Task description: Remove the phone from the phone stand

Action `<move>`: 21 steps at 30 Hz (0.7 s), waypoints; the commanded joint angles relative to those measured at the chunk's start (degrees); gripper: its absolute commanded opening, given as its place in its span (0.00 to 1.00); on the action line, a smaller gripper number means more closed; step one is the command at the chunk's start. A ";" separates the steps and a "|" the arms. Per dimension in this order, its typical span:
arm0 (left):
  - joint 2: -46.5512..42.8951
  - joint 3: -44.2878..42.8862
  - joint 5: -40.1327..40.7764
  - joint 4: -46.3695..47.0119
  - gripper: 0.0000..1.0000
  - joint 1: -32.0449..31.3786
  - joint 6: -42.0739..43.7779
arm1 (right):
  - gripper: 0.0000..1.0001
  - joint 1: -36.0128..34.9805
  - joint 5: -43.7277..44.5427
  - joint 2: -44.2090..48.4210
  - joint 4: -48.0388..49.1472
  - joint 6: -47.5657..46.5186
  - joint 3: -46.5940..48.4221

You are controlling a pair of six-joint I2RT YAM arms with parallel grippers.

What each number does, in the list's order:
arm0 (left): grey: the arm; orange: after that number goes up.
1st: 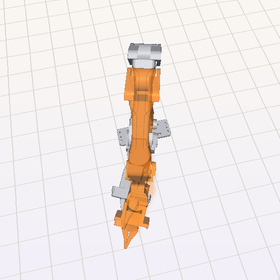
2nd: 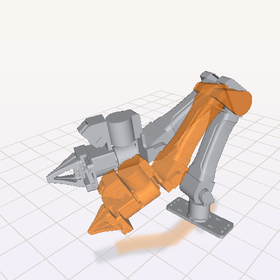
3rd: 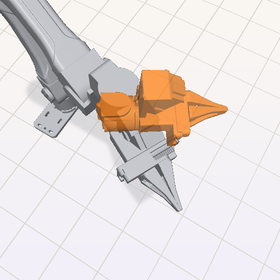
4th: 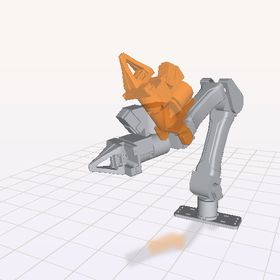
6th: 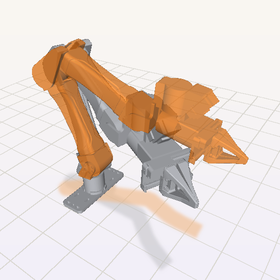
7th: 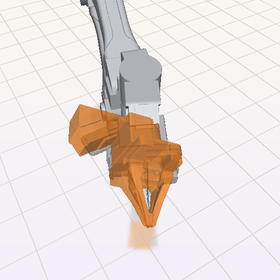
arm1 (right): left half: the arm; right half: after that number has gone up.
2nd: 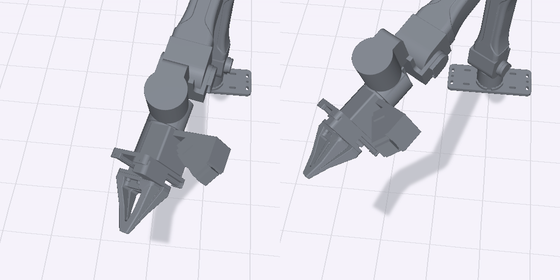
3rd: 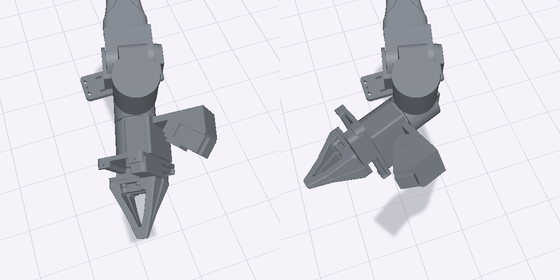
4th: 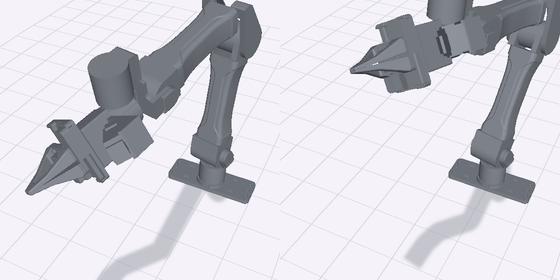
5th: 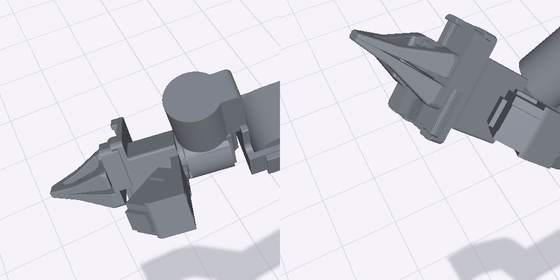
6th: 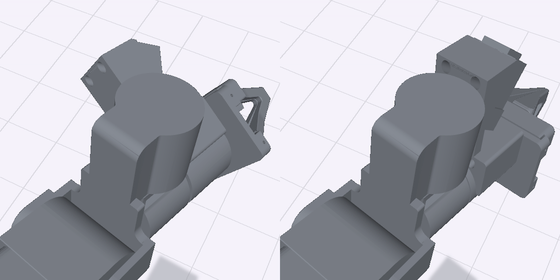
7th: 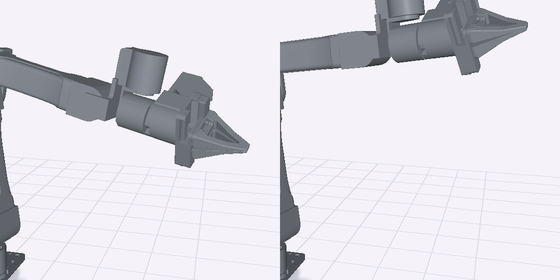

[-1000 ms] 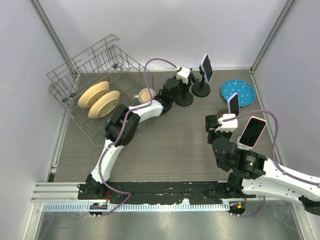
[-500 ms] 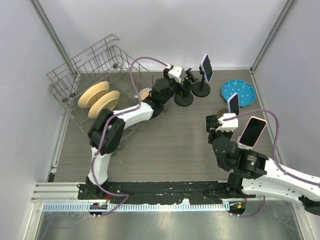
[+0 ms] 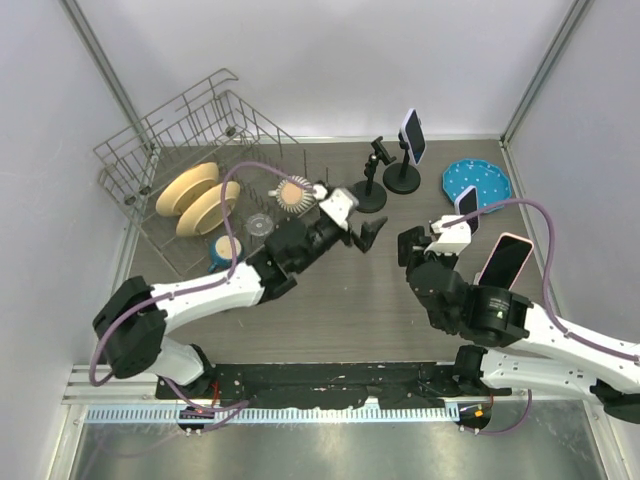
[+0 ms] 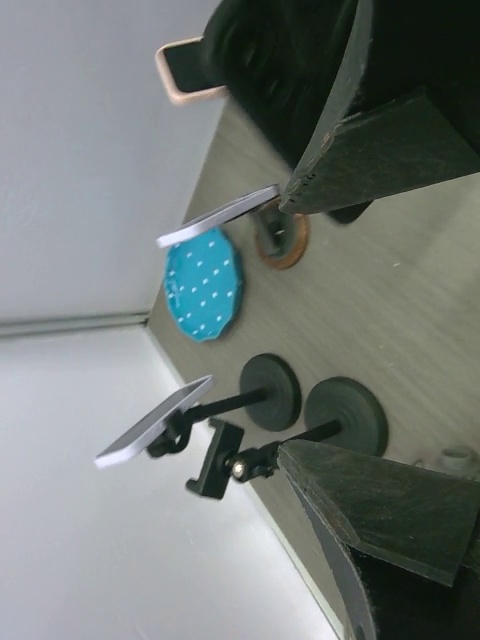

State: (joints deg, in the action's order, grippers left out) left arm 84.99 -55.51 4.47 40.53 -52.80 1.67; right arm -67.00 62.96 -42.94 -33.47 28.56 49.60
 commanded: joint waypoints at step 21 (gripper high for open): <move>2.98 22.73 28.83 32.22 1.00 -23.66 19.24 | 0.01 -0.06 -10.66 -7.60 10.70 23.56 -0.91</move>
State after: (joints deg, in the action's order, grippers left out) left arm 82.52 -31.77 24.27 57.76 -75.59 17.15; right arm -67.00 52.64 -51.07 -31.79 47.20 49.04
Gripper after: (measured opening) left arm 0.996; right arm 0.212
